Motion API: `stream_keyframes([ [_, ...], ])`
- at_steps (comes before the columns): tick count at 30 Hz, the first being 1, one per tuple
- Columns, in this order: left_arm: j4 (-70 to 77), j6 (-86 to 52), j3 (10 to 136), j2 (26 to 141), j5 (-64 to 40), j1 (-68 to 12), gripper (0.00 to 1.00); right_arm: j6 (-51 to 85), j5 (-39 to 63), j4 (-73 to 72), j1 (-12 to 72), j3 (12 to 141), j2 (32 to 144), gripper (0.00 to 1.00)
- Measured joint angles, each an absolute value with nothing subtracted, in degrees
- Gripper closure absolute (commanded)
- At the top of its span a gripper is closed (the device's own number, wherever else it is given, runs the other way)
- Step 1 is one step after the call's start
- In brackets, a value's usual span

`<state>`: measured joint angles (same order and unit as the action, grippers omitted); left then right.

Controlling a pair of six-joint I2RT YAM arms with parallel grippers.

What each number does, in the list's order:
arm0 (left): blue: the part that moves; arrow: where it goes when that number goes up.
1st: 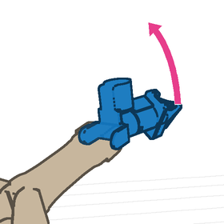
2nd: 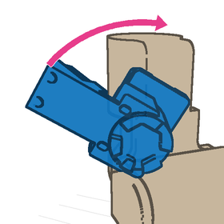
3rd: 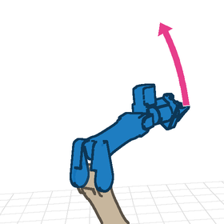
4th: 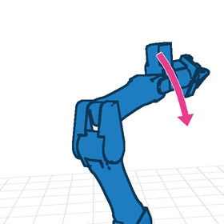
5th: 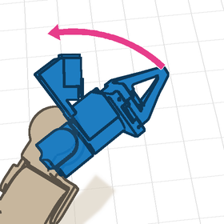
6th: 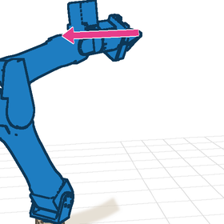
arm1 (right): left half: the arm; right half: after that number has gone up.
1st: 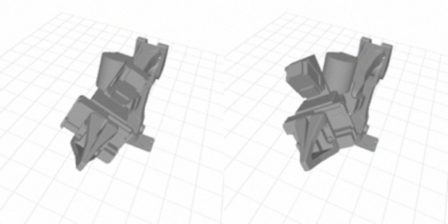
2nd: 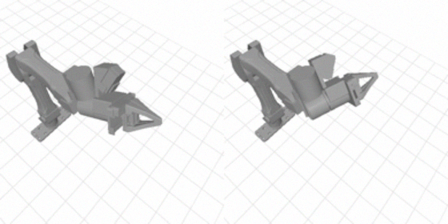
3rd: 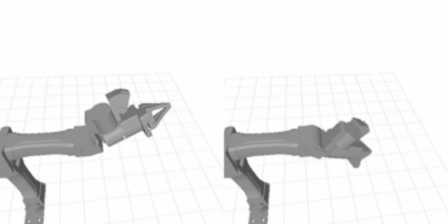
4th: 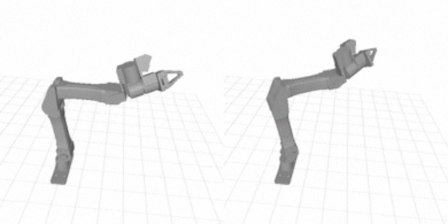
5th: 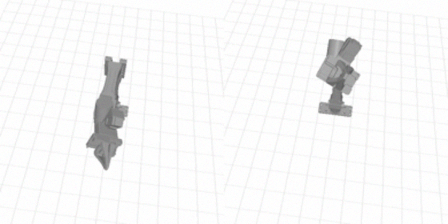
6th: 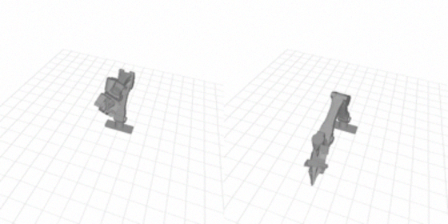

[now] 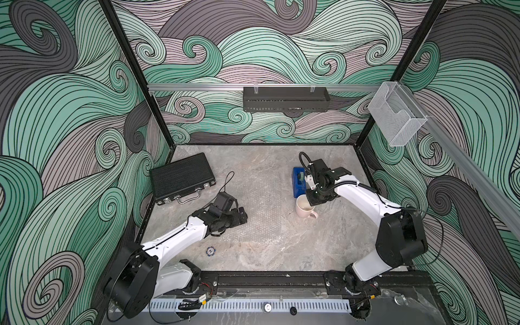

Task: Wrap mugs in bubble wrap
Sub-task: Pick up the mug from the center of the board, then place the mug on the bubble wrap.

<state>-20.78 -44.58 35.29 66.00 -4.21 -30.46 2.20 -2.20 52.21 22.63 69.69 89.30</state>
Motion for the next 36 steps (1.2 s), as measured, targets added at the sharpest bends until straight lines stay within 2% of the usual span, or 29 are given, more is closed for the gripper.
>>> stream_keyframes([
  [5,-26.3,-45.0,39.7,56.3,0.1,-29.5,0.01,-2.1,-1.4,54.7,26.6,74.8,85.7,1.00],
  [9,-31.9,-45.1,42.0,53.1,1.3,-24.9,0.01,-5.8,0.7,54.9,32.0,81.5,87.4,1.00],
  [13,-37.3,-44.8,42.3,53.9,1.1,-19.9,0.02,-10.1,3.1,55.5,37.6,89.4,94.2,1.00],
  [19,-43.0,-43.4,42.4,55.8,0.7,-18.4,0.03,-16.7,5.2,56.5,42.3,101.4,107.7,1.00],
  [25,-43.4,-42.4,42.4,57.2,-1.0,-18.4,0.03,-21.4,5.1,59.5,44.1,112.9,118.7,1.00],
  [36,-43.9,-41.7,41.7,59.3,-3.9,-18.3,0.05,-26.7,5.0,65.0,44.9,126.6,130.7,1.00],
])
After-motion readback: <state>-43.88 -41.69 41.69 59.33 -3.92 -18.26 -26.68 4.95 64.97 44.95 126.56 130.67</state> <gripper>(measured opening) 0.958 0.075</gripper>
